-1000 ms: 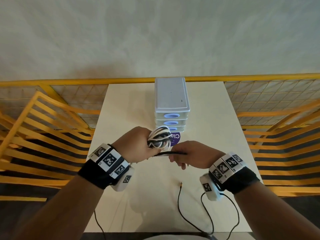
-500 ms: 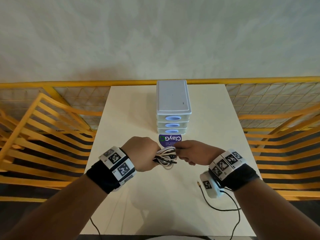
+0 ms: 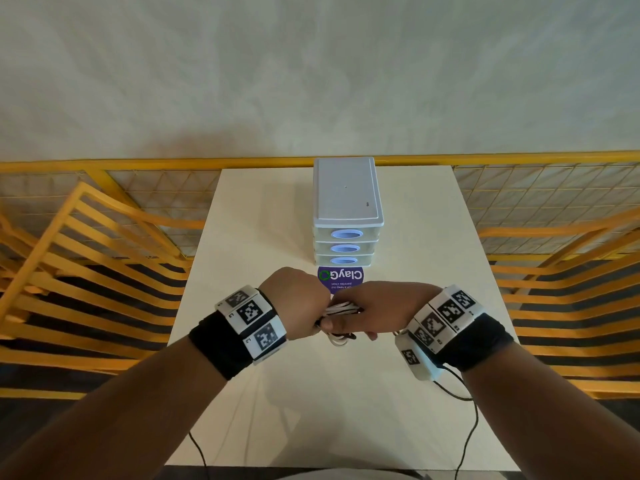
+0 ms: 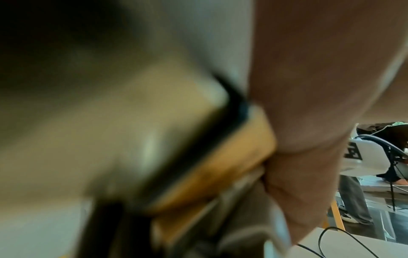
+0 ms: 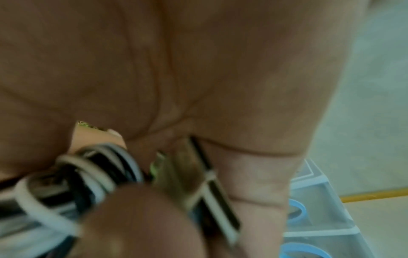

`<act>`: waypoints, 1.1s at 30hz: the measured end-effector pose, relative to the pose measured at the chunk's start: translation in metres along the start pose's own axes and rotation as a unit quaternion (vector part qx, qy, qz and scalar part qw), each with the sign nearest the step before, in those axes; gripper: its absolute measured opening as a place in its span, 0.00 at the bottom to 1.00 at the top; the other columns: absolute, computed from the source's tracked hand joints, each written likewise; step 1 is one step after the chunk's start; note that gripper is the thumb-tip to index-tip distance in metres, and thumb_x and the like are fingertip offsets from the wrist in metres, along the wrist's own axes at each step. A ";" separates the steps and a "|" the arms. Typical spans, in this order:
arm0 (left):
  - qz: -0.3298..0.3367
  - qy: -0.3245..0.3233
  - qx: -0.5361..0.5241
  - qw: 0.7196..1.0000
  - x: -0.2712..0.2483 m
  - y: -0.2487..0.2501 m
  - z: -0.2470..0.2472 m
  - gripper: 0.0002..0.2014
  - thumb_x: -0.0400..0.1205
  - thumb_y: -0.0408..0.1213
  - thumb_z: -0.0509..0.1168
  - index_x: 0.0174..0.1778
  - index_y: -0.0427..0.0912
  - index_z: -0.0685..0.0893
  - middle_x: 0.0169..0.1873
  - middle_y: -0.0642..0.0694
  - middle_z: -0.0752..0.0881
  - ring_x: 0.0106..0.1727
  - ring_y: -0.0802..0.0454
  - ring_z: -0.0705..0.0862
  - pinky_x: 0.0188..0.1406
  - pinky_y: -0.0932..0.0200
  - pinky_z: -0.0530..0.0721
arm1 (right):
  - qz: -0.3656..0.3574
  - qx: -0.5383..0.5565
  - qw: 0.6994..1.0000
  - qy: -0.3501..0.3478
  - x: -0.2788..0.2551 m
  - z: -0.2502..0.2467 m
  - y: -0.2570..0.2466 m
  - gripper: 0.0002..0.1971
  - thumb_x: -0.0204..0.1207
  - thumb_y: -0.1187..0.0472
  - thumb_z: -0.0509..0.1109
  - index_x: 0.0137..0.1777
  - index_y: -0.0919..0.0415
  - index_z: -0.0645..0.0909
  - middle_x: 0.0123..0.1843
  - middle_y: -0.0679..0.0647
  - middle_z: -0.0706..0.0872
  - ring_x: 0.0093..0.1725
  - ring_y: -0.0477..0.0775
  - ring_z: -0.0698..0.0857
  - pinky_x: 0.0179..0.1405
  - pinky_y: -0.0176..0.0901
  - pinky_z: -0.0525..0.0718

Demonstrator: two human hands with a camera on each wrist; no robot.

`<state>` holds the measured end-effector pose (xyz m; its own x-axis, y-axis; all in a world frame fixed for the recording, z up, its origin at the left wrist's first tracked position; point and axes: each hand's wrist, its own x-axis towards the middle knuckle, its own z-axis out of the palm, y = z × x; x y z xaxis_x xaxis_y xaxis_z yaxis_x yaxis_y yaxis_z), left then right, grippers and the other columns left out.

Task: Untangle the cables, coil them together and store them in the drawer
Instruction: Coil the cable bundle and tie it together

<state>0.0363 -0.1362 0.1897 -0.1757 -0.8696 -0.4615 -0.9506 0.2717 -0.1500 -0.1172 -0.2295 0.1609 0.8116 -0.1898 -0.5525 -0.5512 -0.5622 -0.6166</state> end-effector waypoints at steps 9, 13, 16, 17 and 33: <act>-0.006 -0.052 -0.024 0.998 0.007 0.011 0.000 0.20 0.84 0.51 0.63 0.30 0.47 0.68 0.27 0.52 0.70 0.36 0.46 0.77 0.39 0.56 0.72 | 0.020 -0.123 0.990 0.058 0.014 0.014 -0.017 0.22 0.63 0.32 0.72 0.44 0.49 0.90 0.38 0.47 0.93 0.40 0.50 0.90 0.48 0.46 0.89; -0.015 -0.047 -0.030 0.998 0.010 0.008 0.005 0.20 0.82 0.49 0.66 0.28 0.48 0.67 0.26 0.53 0.71 0.27 0.51 0.71 0.36 0.57 0.71 | 0.024 -0.161 0.983 0.081 0.016 0.017 -0.016 0.15 0.71 0.44 0.73 0.47 0.54 0.88 0.40 0.52 0.91 0.41 0.56 0.88 0.42 0.46 0.85; -0.026 -0.057 -0.059 0.996 0.011 0.006 0.005 0.18 0.78 0.48 0.69 0.28 0.47 0.70 0.25 0.52 0.73 0.24 0.54 0.68 0.31 0.60 0.68 | 0.032 -0.183 0.978 0.089 0.013 0.018 -0.017 0.16 0.74 0.46 0.68 0.50 0.58 0.86 0.42 0.55 0.89 0.42 0.59 0.88 0.43 0.48 0.85; -0.031 -0.058 -0.066 0.996 0.011 0.006 0.004 0.17 0.78 0.48 0.70 0.29 0.47 0.72 0.25 0.52 0.73 0.24 0.54 0.69 0.29 0.61 0.67 | 0.032 -0.188 0.978 0.089 0.012 0.019 -0.016 0.17 0.76 0.46 0.67 0.52 0.58 0.85 0.43 0.55 0.89 0.43 0.59 0.87 0.44 0.48 0.85; -0.193 0.068 -0.396 0.895 -0.030 -0.059 0.026 0.62 0.54 0.92 0.57 0.79 0.54 0.73 0.60 0.61 0.88 0.57 0.61 0.87 0.62 0.50 0.86 | 0.061 0.065 0.983 0.162 -0.012 -0.021 0.008 0.14 0.81 0.52 0.70 0.34 0.53 0.79 0.26 0.46 0.83 0.21 0.39 0.77 0.27 0.29 0.74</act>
<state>0.1040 -0.1159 0.1898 0.2272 -0.8920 -0.3908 -0.8210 -0.3913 0.4158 -0.1268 -0.2484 0.1745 0.7458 -0.5079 -0.4311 -0.6505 -0.4159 -0.6355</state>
